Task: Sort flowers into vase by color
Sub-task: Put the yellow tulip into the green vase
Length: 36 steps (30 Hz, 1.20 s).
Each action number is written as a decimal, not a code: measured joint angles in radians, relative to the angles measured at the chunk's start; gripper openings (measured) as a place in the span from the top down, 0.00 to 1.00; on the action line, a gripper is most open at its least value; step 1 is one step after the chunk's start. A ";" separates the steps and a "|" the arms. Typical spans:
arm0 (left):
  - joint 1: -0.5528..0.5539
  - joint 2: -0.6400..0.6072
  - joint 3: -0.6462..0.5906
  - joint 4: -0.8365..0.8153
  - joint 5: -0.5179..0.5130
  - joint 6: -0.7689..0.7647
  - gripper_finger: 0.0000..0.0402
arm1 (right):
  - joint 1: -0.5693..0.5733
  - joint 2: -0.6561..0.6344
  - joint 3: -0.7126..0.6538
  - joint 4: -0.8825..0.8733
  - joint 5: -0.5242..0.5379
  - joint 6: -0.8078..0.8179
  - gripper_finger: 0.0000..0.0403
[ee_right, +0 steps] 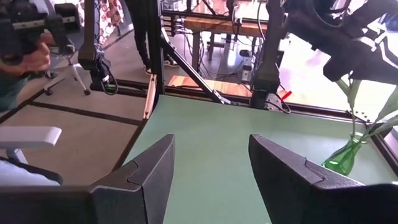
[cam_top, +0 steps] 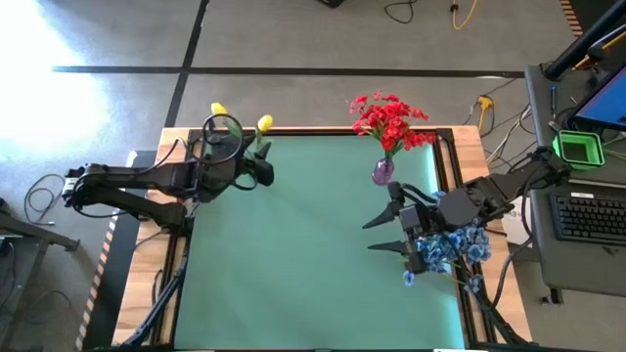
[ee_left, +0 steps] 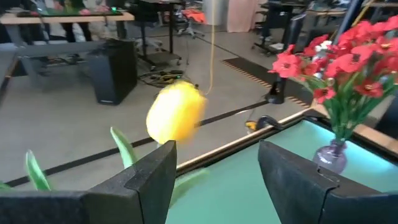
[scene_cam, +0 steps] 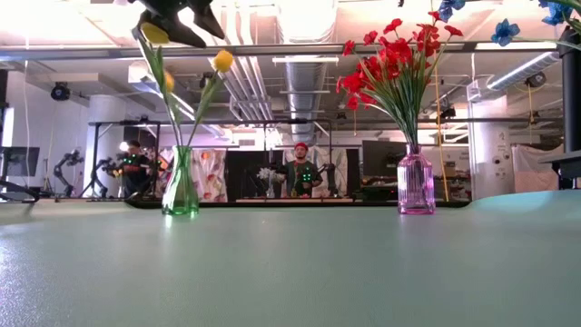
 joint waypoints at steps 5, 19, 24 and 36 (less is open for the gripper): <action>-0.001 0.000 0.045 -0.088 -0.020 -0.008 0.47 | 0.000 0.006 0.000 -0.001 0.000 -0.002 0.51; -0.006 0.000 0.062 -0.121 -0.002 -0.034 0.39 | 0.000 0.014 0.000 -0.002 -0.001 0.013 0.51; -0.010 0.000 0.062 -0.173 -0.001 -0.050 0.25 | 0.000 0.014 0.000 -0.002 -0.002 0.016 0.51; -0.009 0.000 0.085 -0.382 0.194 -0.164 0.12 | 0.000 0.014 0.000 -0.002 -0.002 0.037 0.51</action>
